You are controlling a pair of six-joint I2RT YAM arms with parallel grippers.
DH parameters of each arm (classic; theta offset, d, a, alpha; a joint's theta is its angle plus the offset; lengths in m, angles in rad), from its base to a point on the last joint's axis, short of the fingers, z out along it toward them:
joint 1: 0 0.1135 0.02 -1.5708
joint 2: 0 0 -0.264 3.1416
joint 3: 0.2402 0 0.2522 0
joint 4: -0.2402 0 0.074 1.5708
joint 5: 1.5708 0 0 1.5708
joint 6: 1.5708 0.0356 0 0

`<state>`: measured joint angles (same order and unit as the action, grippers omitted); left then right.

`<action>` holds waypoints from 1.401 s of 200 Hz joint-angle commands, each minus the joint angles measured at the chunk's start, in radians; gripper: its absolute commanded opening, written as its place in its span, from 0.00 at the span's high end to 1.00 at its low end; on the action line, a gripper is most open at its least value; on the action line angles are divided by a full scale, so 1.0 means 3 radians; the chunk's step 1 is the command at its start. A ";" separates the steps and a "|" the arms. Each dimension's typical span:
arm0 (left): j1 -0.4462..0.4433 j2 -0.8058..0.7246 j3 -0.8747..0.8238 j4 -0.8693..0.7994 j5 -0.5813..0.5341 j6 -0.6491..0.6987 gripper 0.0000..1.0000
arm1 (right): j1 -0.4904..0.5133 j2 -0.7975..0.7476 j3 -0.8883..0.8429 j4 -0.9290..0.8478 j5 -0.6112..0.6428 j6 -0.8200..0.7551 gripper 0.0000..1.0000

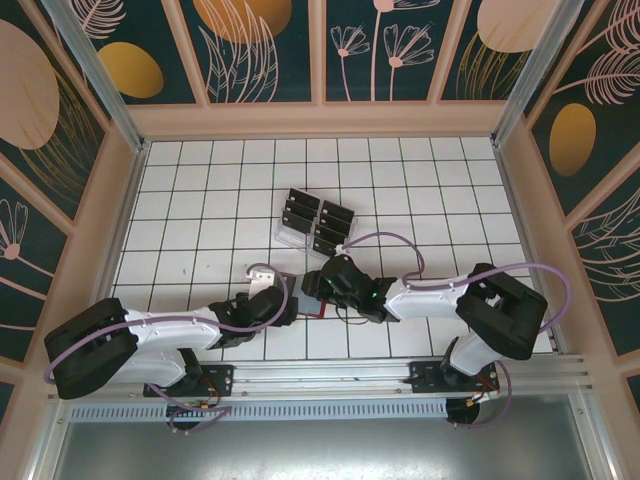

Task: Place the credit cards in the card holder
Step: Flip over the card slot in the card holder.

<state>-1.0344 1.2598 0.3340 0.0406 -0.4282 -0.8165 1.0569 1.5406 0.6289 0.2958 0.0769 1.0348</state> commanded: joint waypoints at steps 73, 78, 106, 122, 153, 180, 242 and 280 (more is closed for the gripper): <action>0.0022 0.0132 -0.0070 -0.0161 0.0175 -0.0098 0.06 | 0.0039 0.0292 0.0053 0.0235 -0.0071 0.0035 0.56; 0.0022 0.0131 -0.0067 -0.0160 0.0174 -0.0097 0.06 | 0.0036 0.0302 0.0047 0.0233 -0.0072 0.0043 0.56; 0.0021 0.0126 -0.0080 -0.0152 0.0175 -0.0096 0.05 | 0.0036 0.0344 0.0036 0.0264 -0.0090 0.0056 0.56; 0.0022 0.0122 -0.0085 -0.0151 0.0183 -0.0097 0.05 | 0.0031 0.0369 0.0041 0.0292 -0.0110 0.0054 0.56; 0.0021 0.0110 -0.0086 -0.0151 0.0184 -0.0096 0.05 | 0.0026 0.0438 0.0066 0.0363 -0.0171 0.0040 0.56; 0.0019 0.0032 -0.0095 -0.0155 0.0170 -0.0115 0.05 | 0.0020 0.0447 0.0056 0.0565 -0.0269 -0.0011 0.56; 0.0019 -0.1196 -0.0177 -0.0736 -0.0433 -0.0556 0.01 | 0.0036 0.0370 0.0274 0.0390 -0.0323 -0.0049 0.55; 0.0019 -0.1812 -0.0092 -0.1131 -0.0719 -0.0778 0.01 | 0.0051 0.0564 0.0618 0.0178 -0.0339 -0.0139 0.55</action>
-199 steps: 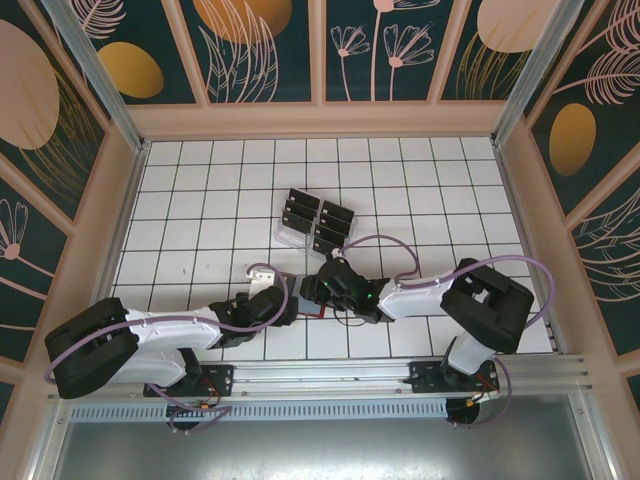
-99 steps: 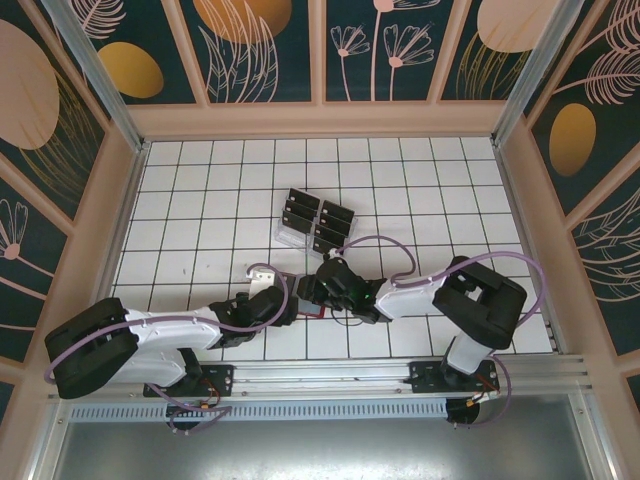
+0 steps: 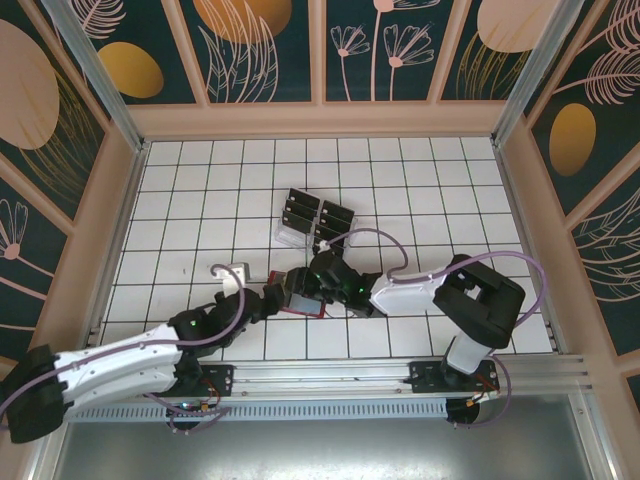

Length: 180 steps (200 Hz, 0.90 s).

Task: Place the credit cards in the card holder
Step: Flip over the card slot in the card holder.

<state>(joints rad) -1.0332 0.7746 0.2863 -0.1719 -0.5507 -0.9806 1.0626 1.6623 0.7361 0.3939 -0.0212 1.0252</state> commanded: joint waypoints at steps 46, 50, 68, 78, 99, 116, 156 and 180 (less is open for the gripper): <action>0.0017 -0.0175 0.0223 -0.0402 -0.0492 -0.0265 0.01 | 0.0040 0.0750 0.0728 -0.0241 -0.0161 -0.0186 0.55; 0.0016 -0.0166 0.0234 -0.0396 -0.0500 -0.0261 0.01 | 0.0037 0.0792 0.0756 -0.0243 -0.0180 -0.0190 0.55; 0.0013 -0.0154 0.0261 -0.0358 -0.0531 -0.0225 0.01 | 0.0042 0.0856 0.0813 -0.0227 -0.0236 -0.0197 0.55; 0.0017 -0.0140 0.0262 -0.0354 -0.0538 -0.0221 0.01 | 0.0050 0.0843 0.0824 -0.0229 -0.0251 -0.0222 0.55; 0.0017 -0.0093 0.0244 -0.0315 -0.0508 -0.0198 0.02 | 0.0060 0.0746 0.0834 -0.0219 -0.0277 -0.0317 0.55; 0.0016 -0.0039 0.0234 -0.0285 -0.0482 -0.0198 0.01 | 0.0068 0.0630 0.0805 -0.0190 -0.0282 -0.0381 0.54; 0.0014 0.0077 0.0277 -0.0280 -0.0491 -0.0196 0.01 | 0.0138 0.0328 0.0600 -0.0178 -0.0189 -0.0373 0.53; 0.0014 0.0140 0.0335 -0.0281 -0.0514 -0.0166 0.01 | 0.0195 0.0242 0.0406 -0.0139 -0.0165 -0.0286 0.53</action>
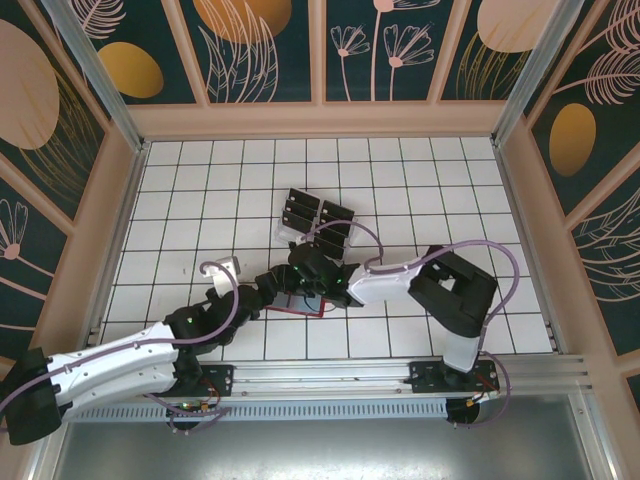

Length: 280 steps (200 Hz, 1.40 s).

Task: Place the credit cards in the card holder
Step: Flip over the card slot in the card holder, then move the card holder to the center of the table, then pick up the credit card from the storage box.

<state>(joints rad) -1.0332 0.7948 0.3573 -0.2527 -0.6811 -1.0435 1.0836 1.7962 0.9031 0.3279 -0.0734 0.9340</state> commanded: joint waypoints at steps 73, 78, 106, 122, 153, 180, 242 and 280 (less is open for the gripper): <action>0.0018 0.0450 0.0319 0.0012 -0.0064 0.0150 0.02 | 0.0125 -0.0193 -0.0521 0.0065 0.0004 0.0016 0.55; 0.0018 0.0474 0.0327 0.0018 -0.0054 0.0151 0.01 | 0.0113 -0.0218 -0.0546 0.0033 0.0008 -0.0013 0.55; 0.0016 0.0577 0.0353 0.0070 -0.0006 0.0162 0.02 | -0.0006 -0.0380 -0.0714 -0.0155 -0.0017 -0.0210 0.55; 0.0015 0.0635 0.0366 0.0103 0.0020 0.0170 0.01 | -0.0100 -0.0431 -0.0789 -0.0243 -0.0064 -0.0345 0.57; 0.0016 0.0751 0.0374 0.0167 0.0049 0.0204 0.01 | -0.0229 -0.0563 -0.0784 -0.0370 -0.0184 -0.0608 0.57; 0.0049 0.0850 0.0389 0.0189 0.0053 0.0234 0.01 | -0.0245 -0.0785 -0.0577 -0.0469 -0.0328 -0.0767 0.57; 0.0859 0.0972 0.0503 0.0419 0.0774 0.0780 0.01 | -0.0765 -0.1262 0.0256 -0.1507 0.0274 -0.1456 0.56; 0.1343 0.1403 0.0793 0.0565 0.1235 0.1106 0.01 | -0.0998 -0.0889 0.0827 -0.2122 0.0709 -0.2108 0.56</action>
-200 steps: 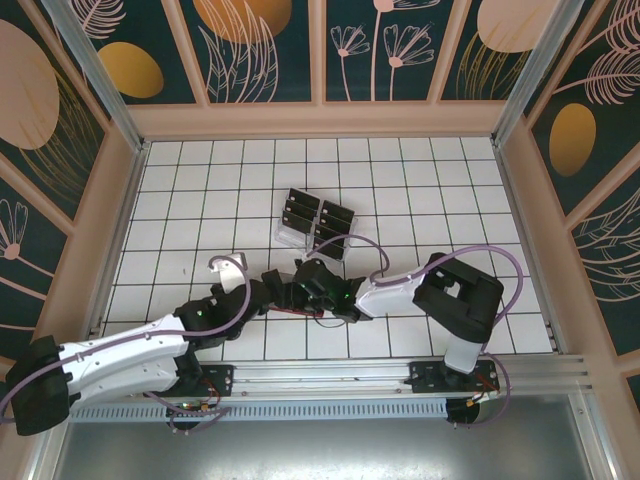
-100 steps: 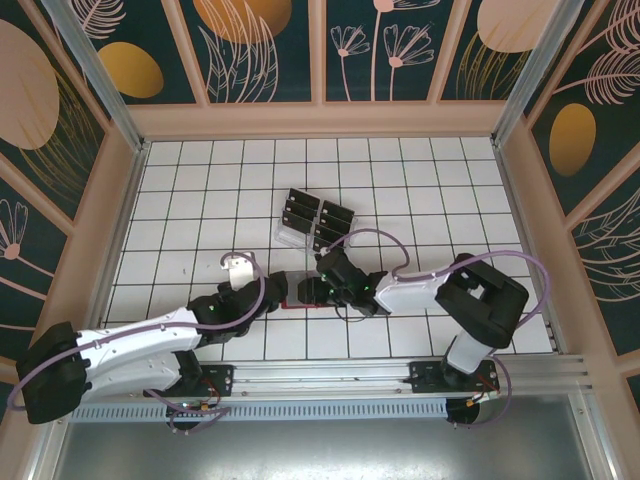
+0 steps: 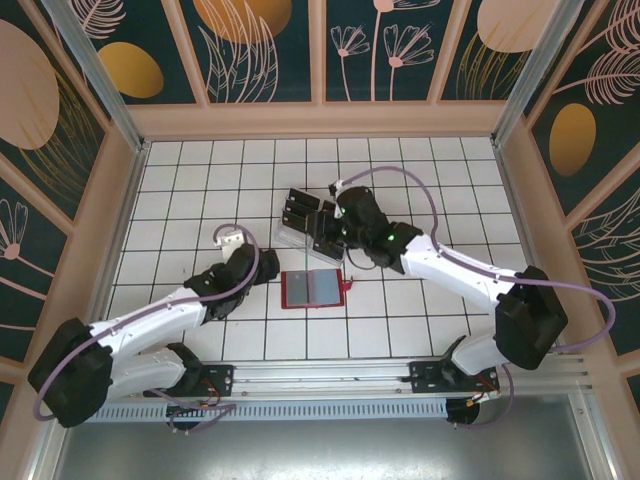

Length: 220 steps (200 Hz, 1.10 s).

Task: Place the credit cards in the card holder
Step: Pick up the credit card from the storage box.

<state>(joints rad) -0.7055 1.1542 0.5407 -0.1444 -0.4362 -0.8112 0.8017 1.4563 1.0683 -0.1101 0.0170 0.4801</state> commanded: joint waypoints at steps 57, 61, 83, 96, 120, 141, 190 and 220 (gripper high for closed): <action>0.0595 0.0587 0.0472 0.0325 0.1023 0.0449 0.01 | 0.0029 0.0635 0.0619 -0.1050 0.0339 -0.1046 0.61; 0.0605 0.0591 0.0477 0.0333 0.1033 0.0454 0.01 | 0.0045 0.0662 0.0627 -0.1063 0.0342 -0.1061 0.61; 0.0643 0.0584 0.0461 0.0348 0.1090 0.0454 0.02 | 0.0158 0.0830 0.0714 -0.1162 0.0496 -0.1133 0.62; 0.0659 0.0581 0.0448 0.0345 0.1118 0.0459 0.02 | 0.0222 0.0936 0.0768 -0.1230 0.0661 -0.1162 0.62; 0.0678 0.0576 0.0415 0.0353 0.1132 0.0457 0.01 | 0.0297 0.1096 0.0862 -0.1322 0.0896 -0.1221 0.62; 0.0684 0.0575 0.0403 0.0361 0.1147 0.0454 0.01 | 0.0320 0.1226 0.0934 -0.1388 0.1048 -0.1257 0.63; 0.0685 0.0578 0.0389 0.0374 0.1155 0.0454 0.01 | 0.0324 0.1436 0.0977 -0.1433 0.1274 -0.1313 0.63; 0.0689 0.0619 0.0401 0.0392 0.1162 0.0449 0.01 | 0.0324 0.1504 0.0972 -0.1422 0.1289 -0.1334 0.63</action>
<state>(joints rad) -0.5083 1.3281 0.6582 -0.0536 -0.1032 -0.6907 0.8959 1.8851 1.3308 -0.5068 0.3546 0.1013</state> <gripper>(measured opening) 0.985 0.368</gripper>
